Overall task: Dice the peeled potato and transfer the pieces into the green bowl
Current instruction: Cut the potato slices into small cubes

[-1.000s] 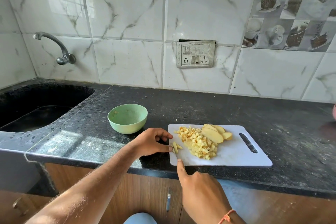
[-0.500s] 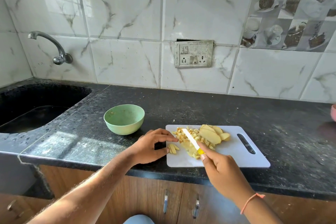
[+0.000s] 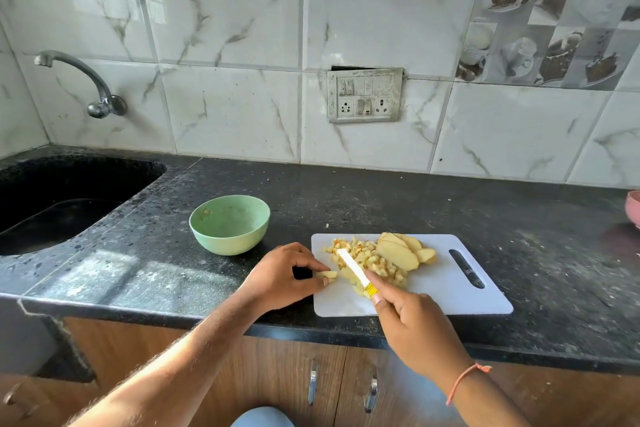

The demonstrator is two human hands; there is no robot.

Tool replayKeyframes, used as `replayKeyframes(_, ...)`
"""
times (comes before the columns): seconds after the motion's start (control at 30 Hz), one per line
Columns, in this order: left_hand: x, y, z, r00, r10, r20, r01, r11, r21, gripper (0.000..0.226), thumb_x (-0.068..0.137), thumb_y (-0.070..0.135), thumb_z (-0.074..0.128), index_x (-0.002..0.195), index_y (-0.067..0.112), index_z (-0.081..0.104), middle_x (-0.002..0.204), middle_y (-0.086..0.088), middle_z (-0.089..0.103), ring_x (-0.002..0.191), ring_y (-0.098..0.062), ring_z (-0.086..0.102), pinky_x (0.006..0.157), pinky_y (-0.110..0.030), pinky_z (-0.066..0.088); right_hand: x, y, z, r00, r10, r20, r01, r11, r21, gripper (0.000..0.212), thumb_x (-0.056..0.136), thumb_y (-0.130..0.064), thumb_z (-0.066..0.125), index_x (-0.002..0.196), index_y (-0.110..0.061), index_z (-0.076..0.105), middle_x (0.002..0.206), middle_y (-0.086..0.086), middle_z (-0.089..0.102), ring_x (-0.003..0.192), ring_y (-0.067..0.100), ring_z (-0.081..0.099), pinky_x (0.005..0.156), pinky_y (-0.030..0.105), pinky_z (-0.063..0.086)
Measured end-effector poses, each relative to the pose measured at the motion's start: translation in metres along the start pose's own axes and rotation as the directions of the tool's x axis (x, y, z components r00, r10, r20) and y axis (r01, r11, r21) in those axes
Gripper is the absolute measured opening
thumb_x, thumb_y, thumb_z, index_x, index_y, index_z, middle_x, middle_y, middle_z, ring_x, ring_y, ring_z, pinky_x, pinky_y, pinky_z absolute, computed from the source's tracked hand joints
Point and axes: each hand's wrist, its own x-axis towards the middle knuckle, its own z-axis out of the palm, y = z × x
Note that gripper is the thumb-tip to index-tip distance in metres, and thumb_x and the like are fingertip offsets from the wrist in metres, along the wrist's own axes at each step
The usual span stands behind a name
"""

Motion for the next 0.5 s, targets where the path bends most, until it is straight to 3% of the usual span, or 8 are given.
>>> replayKeyframes(0.07,-0.001,0.003,0.001,1.0,-0.023,-0.016,0.023,1.0,-0.011,0.016,0.08,0.056,0.083,0.096,0.058,0.079,0.1,0.029,0.066,0.091,-0.001,0.066,0.076,-0.027,0.055,-0.004,-0.008,0.001,1.0,-0.016,0.014,0.018,0.99,-0.139,0.05,0.107,-0.038,0.043,0.153,-0.054,0.036,0.055,-0.012,0.044,0.058,0.013,0.045,0.053,0.031,0.035)
replayKeyframes(0.2,-0.003,0.005,-0.001,0.999,-0.044,-0.027,0.043,0.999,-0.018,0.015,0.078,0.059,0.083,0.093,0.057,0.079,0.094,0.022,0.069,0.089,-0.003,0.067,0.073,-0.027,0.054,-0.009,-0.017,0.003,0.999,0.015,0.029,-0.007,0.969,-0.248,0.053,0.107,-0.04,0.035,0.157,-0.052,0.026,0.082,-0.005,0.063,0.074,0.019,0.057,0.064,0.039,0.05)
replayKeyframes(0.37,-0.004,0.005,-0.002,0.998,-0.061,-0.027,0.06,0.998,-0.031,0.015,0.077,0.059,0.085,0.09,0.053,0.08,0.093,0.023,0.071,0.089,-0.002,0.067,0.075,-0.027,0.056,-0.012,-0.033,0.002,0.996,0.055,0.069,-0.025,0.929,-0.37,0.054,0.108,-0.039,0.031,0.16,-0.046,0.024,0.079,-0.005,0.054,0.07,0.017,0.048,0.061,0.034,0.038)
replayKeyframes(0.5,-0.006,0.007,-0.004,0.997,-0.055,-0.052,0.054,0.998,-0.033,0.013,0.078,0.055,0.087,0.089,0.052,0.081,0.091,0.024,0.071,0.086,0.0,0.067,0.069,-0.019,0.051,-0.01,-0.039,0.003,0.995,0.031,0.094,0.006,0.927,-0.374,0.054,0.108,-0.038,0.032,0.161,-0.042,0.025,0.085,-0.004,0.062,0.071,0.015,0.05,0.061,0.032,0.039)
